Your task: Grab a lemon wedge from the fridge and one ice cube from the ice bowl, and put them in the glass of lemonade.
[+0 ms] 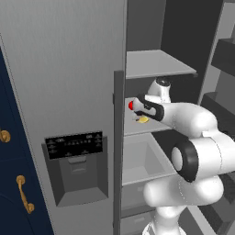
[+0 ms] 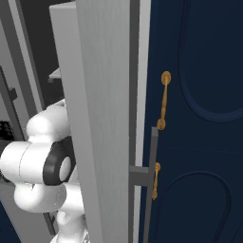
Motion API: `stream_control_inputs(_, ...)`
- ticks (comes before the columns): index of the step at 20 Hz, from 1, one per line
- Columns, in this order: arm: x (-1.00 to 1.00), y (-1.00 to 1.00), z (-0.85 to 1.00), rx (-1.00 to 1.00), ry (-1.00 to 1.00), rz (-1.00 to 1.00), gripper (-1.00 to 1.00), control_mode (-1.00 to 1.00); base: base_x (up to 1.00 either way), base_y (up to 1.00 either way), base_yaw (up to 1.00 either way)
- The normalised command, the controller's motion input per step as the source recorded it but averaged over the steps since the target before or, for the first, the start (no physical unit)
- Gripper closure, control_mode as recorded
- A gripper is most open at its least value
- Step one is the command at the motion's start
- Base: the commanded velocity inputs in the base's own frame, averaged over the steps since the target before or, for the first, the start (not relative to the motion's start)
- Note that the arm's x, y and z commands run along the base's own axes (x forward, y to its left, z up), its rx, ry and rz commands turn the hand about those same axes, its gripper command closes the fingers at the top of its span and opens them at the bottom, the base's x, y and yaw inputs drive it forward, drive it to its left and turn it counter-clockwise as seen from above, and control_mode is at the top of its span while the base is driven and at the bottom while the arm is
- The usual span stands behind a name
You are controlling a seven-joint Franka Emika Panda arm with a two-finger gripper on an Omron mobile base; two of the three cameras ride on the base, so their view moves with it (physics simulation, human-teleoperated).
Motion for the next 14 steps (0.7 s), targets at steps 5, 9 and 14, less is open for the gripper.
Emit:
stream_control_inputs(5,0.22,-0.05,-0.35,-0.01,0.0,0.04,-1.0,-1.0,0.0,0.0,0.0)
stream_control_inputs(9,0.32,0.0,0.07,-0.01,0.0,0.01,-1.0,-1.0,0.0,0.0,0.0)
stream_control_inputs(14,0.02,0.02,0.03,0.0,0.0,0.03,-1.0,-1.0,0.0,0.0,0.0)
